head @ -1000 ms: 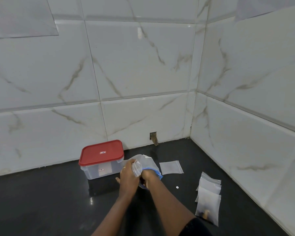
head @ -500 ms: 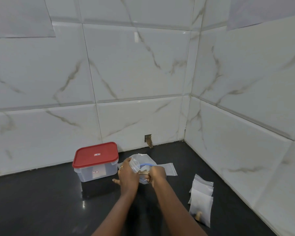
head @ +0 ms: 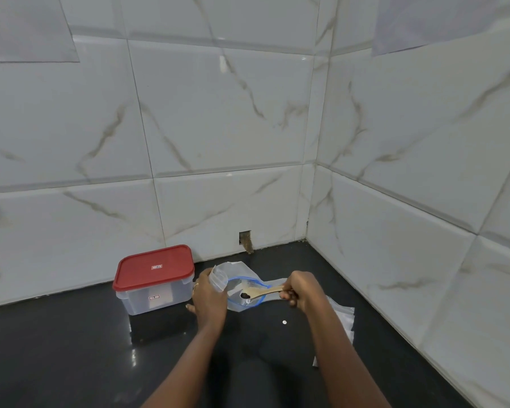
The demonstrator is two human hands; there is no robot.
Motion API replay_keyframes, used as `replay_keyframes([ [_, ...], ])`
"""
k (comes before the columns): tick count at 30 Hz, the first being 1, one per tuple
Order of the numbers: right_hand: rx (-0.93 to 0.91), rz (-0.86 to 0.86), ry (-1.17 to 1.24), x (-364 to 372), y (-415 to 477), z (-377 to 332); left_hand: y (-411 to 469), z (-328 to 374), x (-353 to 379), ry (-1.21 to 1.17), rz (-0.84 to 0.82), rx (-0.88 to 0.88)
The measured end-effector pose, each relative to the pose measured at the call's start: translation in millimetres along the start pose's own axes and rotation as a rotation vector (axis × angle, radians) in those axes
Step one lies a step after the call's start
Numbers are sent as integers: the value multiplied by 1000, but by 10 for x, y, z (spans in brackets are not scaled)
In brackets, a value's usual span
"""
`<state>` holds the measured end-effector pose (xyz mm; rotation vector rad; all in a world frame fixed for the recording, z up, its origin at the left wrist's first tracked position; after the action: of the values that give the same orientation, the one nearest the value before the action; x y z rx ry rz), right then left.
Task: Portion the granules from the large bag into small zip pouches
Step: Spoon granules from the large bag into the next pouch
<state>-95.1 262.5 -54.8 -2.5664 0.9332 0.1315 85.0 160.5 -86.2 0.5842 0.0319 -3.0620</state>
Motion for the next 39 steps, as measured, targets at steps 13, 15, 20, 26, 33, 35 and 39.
replay_keyframes([
  [13,-328,-16,-180,238,-503,-534,-37,-133,15,81,-36,1],
  [15,-457,-14,-359,354,-569,-569,-40,-141,16,94,-35,-15],
  [20,-762,-41,-671,494,-796,-632,-41,-154,-24,85,-24,-37],
  [26,-883,-101,-843,553,-867,-608,-58,-137,-59,105,-15,-79],
  [33,-667,181,-722,228,-781,-578,-53,-168,-75,33,-23,-39],
  [35,-512,242,-610,116,-712,-490,-53,-176,-88,28,-18,-41],
  [39,-335,140,-543,206,-549,-193,-79,-222,-104,4,-13,-26],
])
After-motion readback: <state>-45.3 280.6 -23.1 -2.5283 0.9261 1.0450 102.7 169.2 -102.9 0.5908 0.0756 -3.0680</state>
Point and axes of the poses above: each hand's wrist, its own y-axis towards the middle knuckle, its own x-axis out of the palm, z = x × y, the point moved 4 cm from there along y, towards the middle knuckle, and after that the axes turned 8 degrees about -x, right-handed, at the moved point
